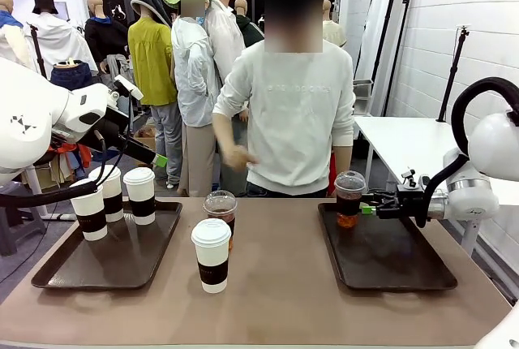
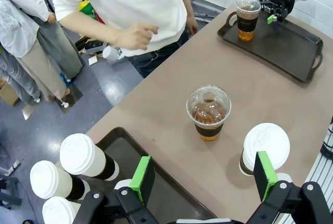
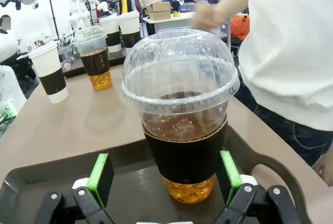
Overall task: Distribute the coffee onto the tray.
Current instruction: Pick up another iced Americano from the middle of the table and place it on the right Handle tray.
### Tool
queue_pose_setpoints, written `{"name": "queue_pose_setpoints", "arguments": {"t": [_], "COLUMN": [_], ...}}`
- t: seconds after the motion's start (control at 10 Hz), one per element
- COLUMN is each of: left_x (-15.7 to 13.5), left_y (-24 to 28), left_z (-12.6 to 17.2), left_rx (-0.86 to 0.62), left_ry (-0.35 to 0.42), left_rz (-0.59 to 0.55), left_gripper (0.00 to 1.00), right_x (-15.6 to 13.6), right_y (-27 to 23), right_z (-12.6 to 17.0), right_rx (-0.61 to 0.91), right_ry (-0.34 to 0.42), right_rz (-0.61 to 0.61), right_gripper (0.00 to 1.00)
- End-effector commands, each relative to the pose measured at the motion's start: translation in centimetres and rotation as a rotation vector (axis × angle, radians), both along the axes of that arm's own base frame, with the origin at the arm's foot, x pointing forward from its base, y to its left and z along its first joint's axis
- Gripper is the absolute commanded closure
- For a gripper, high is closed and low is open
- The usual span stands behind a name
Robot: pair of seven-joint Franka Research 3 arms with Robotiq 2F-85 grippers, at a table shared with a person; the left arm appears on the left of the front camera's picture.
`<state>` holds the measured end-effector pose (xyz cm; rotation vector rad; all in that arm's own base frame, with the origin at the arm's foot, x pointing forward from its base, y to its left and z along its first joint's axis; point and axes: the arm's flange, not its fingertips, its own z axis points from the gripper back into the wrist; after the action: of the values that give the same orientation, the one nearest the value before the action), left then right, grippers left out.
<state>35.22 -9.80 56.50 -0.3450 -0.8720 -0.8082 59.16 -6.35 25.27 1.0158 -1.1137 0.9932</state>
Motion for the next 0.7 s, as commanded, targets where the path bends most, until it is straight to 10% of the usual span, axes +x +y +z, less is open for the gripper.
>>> {"name": "queue_pose_setpoints", "arguments": {"t": [0.0, 0.6], "left_x": [0.1, 0.1], "left_y": [0.1, 0.1], "left_z": [-0.1, -0.1], "left_rx": [0.003, 0.003], "left_ry": [-0.005, -0.005], "left_rz": [-0.011, -0.011], "left_gripper": [0.0, 0.0], "right_x": [0.4, -4.2], "right_y": [0.1, -1.2], "right_z": [0.0, 2.0], "right_rx": [0.004, 0.001], "right_ry": [-0.005, 0.034], "right_rz": [0.005, -0.043], "right_gripper": [0.0, 0.0]}}
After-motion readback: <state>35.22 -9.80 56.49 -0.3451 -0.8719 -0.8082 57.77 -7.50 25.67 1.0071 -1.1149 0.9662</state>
